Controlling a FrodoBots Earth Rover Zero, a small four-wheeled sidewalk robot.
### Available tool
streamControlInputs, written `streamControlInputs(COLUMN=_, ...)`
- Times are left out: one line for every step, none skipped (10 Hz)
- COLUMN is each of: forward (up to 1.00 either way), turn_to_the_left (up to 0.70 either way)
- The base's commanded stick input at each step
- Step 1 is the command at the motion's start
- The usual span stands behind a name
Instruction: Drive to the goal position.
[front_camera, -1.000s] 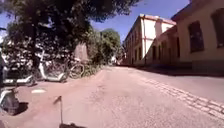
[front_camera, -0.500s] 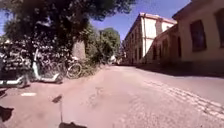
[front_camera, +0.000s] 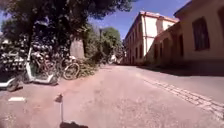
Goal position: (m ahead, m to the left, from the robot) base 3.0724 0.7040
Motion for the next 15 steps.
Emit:
streamControlInputs(forward=0.60, turn_to_the_left=0.00)
streamControlInputs(forward=0.60, turn_to_the_left=0.00)
streamControlInputs(forward=0.60, turn_to_the_left=0.00)
streamControlInputs(forward=0.60, turn_to_the_left=0.00)
streamControlInputs(forward=0.60, turn_to_the_left=0.00)
streamControlInputs(forward=0.60, turn_to_the_left=0.00)
streamControlInputs(forward=0.60, turn_to_the_left=0.00)
streamControlInputs(forward=0.60, turn_to_the_left=0.00)
streamControlInputs(forward=0.60, turn_to_the_left=0.00)
streamControlInputs(forward=0.60, turn_to_the_left=0.00)
streamControlInputs(forward=0.60, turn_to_the_left=0.00)
streamControlInputs(forward=0.60, turn_to_the_left=0.00)
streamControlInputs(forward=0.60, turn_to_the_left=0.00)
streamControlInputs(forward=0.60, turn_to_the_left=0.00)
streamControlInputs(forward=0.60, turn_to_the_left=0.00)
